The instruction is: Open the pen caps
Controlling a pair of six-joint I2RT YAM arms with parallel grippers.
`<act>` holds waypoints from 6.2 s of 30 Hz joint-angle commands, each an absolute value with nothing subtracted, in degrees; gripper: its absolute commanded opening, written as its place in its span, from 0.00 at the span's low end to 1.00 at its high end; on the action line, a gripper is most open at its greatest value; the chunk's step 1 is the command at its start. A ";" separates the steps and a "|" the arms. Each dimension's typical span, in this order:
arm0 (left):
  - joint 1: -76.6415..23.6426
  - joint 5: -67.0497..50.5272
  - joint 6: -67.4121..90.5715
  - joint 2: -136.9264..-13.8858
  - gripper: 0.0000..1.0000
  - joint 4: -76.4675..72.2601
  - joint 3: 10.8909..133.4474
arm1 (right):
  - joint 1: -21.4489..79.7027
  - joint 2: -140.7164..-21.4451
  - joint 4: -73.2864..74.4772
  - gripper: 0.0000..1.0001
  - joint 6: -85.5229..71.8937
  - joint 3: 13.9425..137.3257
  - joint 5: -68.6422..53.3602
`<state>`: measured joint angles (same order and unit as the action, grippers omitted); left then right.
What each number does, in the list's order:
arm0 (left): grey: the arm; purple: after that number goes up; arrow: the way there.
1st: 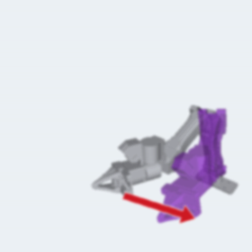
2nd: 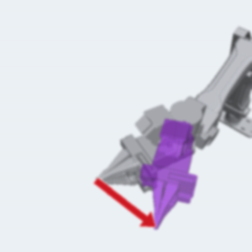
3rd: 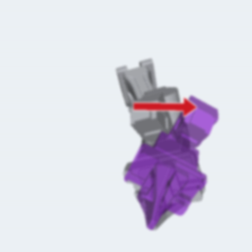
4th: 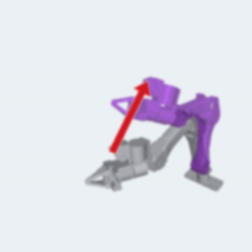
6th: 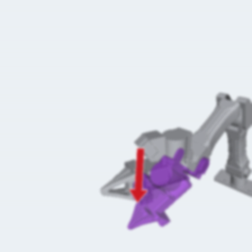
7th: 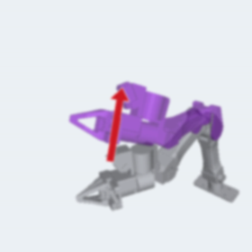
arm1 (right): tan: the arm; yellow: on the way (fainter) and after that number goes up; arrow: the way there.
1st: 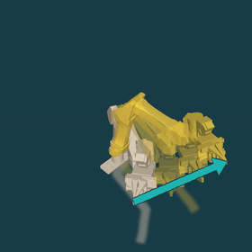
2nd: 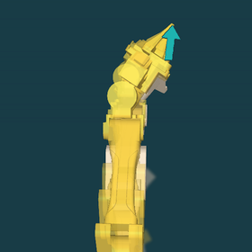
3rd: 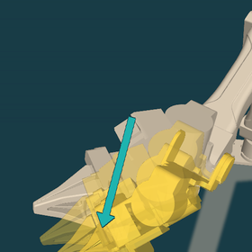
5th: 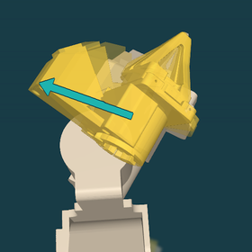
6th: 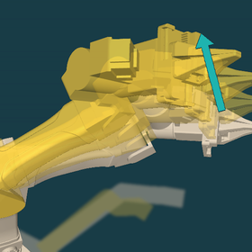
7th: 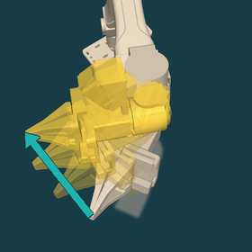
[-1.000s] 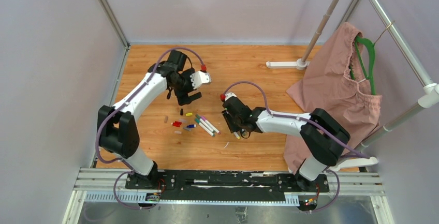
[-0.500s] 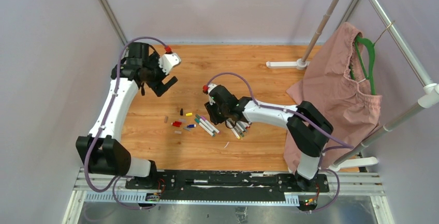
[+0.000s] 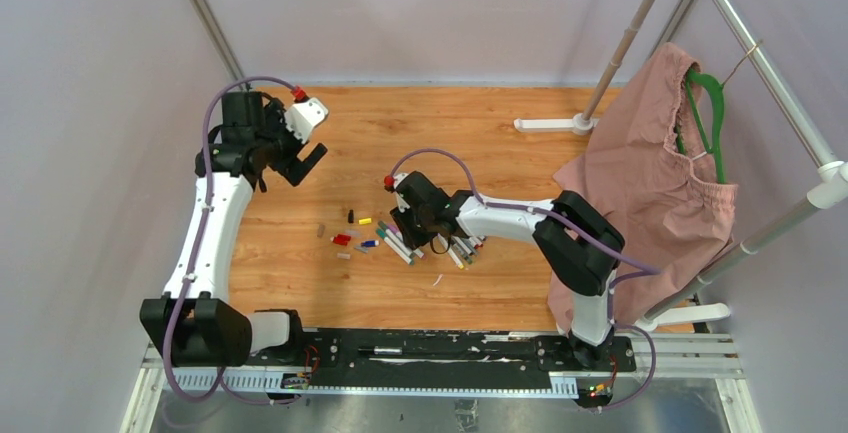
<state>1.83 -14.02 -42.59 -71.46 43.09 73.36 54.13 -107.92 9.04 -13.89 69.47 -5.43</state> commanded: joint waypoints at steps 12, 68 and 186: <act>2.90 -22.43 -44.38 -69.05 1.00 43.60 70.51 | 55.46 -110.12 11.00 0.24 -11.61 67.37 1.64; -28.80 -17.60 -90.07 -55.60 0.38 49.48 54.38 | 50.32 -99.52 11.77 0.00 -28.62 78.33 -45.17; -4.51 -13.75 -51.67 -82.86 0.58 56.19 75.99 | 57.39 -102.31 10.15 0.39 -12.79 68.66 0.90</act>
